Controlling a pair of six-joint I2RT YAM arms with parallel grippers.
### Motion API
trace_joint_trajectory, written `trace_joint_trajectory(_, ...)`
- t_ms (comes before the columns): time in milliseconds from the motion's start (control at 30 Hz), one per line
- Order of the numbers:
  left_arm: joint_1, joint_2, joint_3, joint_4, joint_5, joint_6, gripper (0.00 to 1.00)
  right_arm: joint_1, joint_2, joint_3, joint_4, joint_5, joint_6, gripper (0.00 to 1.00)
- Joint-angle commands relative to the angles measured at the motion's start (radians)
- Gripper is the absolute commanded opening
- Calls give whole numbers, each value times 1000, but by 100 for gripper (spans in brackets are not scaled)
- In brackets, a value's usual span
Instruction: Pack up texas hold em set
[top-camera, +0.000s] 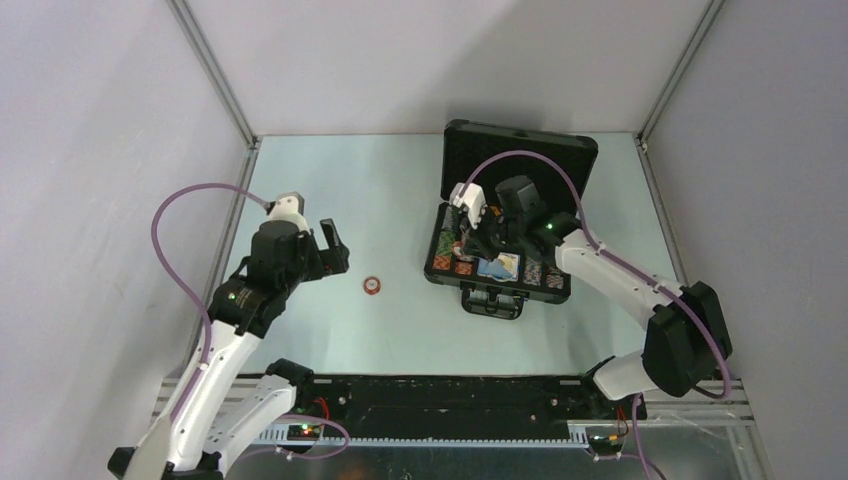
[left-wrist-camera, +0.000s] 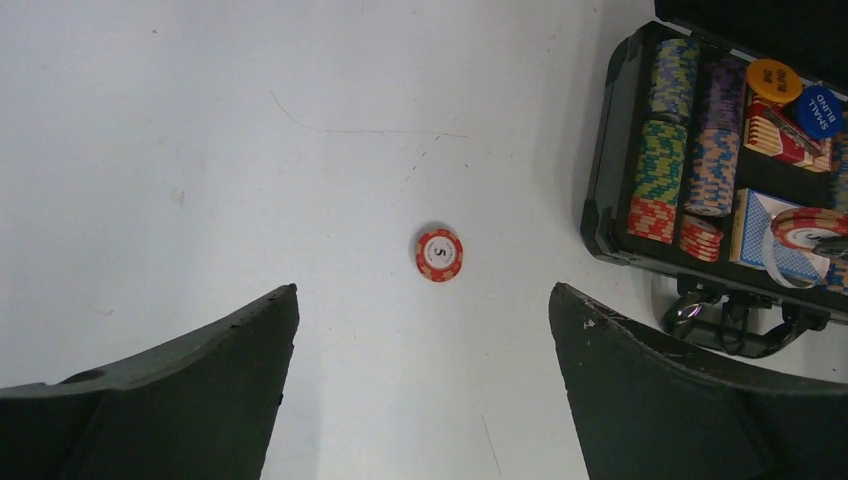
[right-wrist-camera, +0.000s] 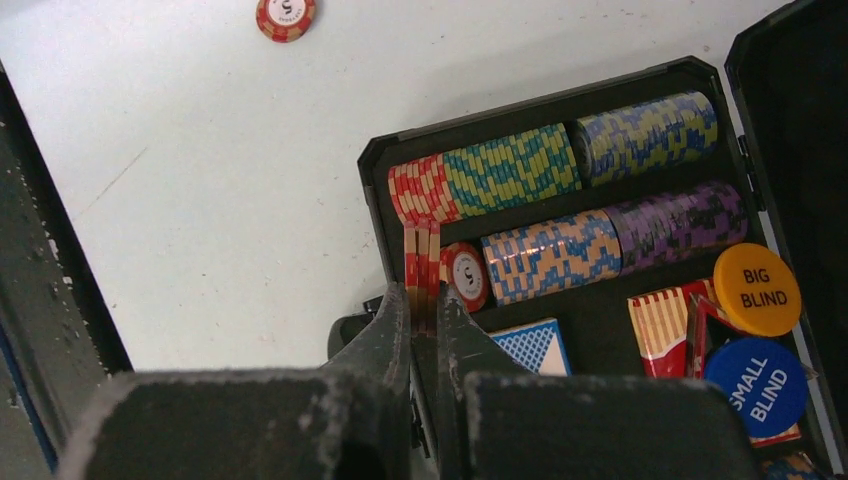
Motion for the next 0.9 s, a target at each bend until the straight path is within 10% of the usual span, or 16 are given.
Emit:
trace_joint_trajectory(0, 9, -13, -3, 2, -34, 37, 99, -3, 40, 67, -31, 1, -70, 0)
trace_joint_trajectory(867, 36, 7, -6, 2, -37, 37, 99, -6, 218, 122, -91, 134, -185, 0)
